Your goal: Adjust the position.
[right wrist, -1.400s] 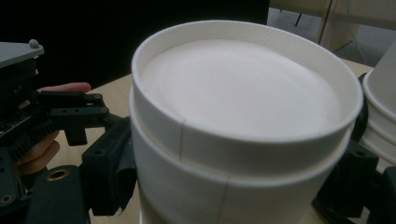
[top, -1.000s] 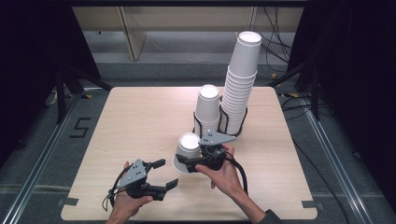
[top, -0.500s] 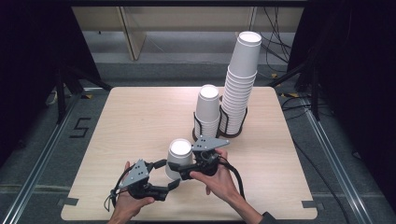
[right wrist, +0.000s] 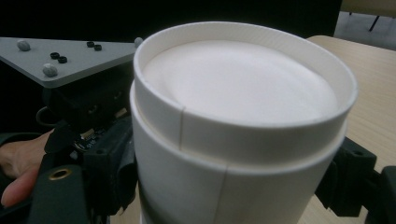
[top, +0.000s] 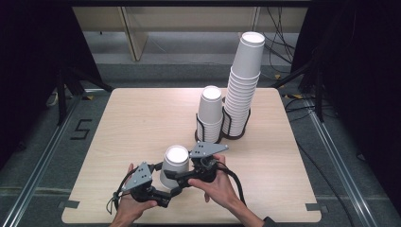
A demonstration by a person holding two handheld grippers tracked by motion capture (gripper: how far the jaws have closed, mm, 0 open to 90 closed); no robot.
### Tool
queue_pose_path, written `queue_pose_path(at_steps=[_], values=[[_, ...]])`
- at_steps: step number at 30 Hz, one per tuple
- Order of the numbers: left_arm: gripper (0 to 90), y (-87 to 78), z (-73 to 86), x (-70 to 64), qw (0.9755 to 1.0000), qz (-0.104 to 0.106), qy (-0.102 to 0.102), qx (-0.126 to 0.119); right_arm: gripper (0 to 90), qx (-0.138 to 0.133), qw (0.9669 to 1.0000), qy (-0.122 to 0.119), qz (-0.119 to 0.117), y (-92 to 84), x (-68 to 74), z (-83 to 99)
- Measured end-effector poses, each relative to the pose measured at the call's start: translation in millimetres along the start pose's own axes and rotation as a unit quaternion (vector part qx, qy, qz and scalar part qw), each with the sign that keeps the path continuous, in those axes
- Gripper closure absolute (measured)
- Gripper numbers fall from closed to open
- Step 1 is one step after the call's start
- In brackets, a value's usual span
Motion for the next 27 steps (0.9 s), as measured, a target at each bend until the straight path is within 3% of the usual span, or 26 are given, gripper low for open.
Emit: queue_pose_path(at_steps=[2, 3, 6, 9, 11, 14, 15, 16, 18, 20, 21, 27], values=[[3.1, 0.5, -0.3, -1.1, 1.0000, 0.002, 0.001, -0.001, 21.0, 0.006, 0.9998, 0.015, -0.008, 1.0, 2.9, 1.4], [5.1, 0.3, -0.2, -1.0, 1.0000, 0.003, 0.003, 0.000, 21.0, 0.005, 0.9999, 0.005, -0.011, 1.5, 1.5, 1.5], [5.9, 0.6, 0.2, -0.7, 1.0000, 0.008, -0.002, -0.003, 21.0, 0.005, 1.0000, 0.004, -0.005, 1.4, 1.3, 2.5], [8.0, 0.1, 1.1, -1.3, 0.9999, -0.001, 0.005, 0.011, 20.6, 0.006, 0.9998, 0.007, -0.017, 3.0, 1.9, 3.3], [10.0, 1.7, 2.0, -1.3, 0.9999, 0.002, 0.009, 0.010, 19.9, 0.000, 1.0000, 0.003, -0.009, 4.1, 0.4, 4.2], [13.8, 0.7, 2.4, -1.8, 0.9997, -0.002, 0.020, 0.015, 18.5, 0.009, 0.9997, 0.012, -0.019, 2.9, -1.5, 7.1], [14.5, -0.6, 2.4, -2.3, 0.9995, -0.006, 0.022, 0.022, 18.2, 0.016, 0.9993, 0.025, -0.021, 1.3, -0.7, 8.2], [15.4, -1.3, 2.1, -2.3, 0.9993, -0.007, 0.028, 0.024, 17.9, 0.010, 0.9995, 0.014, -0.027, 1.7, -3.0, 7.7], [16.8, -1.2, 1.7, -2.6, 0.9993, -0.004, 0.031, 0.020, 17.6, 0.014, 0.9990, 0.025, -0.035, 0.8, -2.5, 7.8], [17.8, -2.5, 1.2, -3.7, 0.9988, -0.004, 0.041, 0.027, 16.6, 0.016, 0.9988, 0.022, -0.041, -1.7, -4.2, 7.5], [18.2, -2.7, 1.4, -5.4, 0.9974, -0.004, 0.059, 0.041, 15.7, 0.022, 0.9983, 0.025, -0.048, -5.3, -4.7, 7.5], [19.0, 2.5, 3.6, -10.6, 0.9939, 0.005, 0.081, 0.075, 15.4, 0.042, 0.9979, 0.008, -0.049, -18.9, -9.9, 11.5]])
Point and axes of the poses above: each handheld gripper's, and its own axes: y roughly forward along the jaws, z roughly out of its underside, x roughly to its left, the point moved 3 cm from there along y, roughly forward along the jaws, and after that the axes turned 13 degrees about x, right-handed, at the moved point
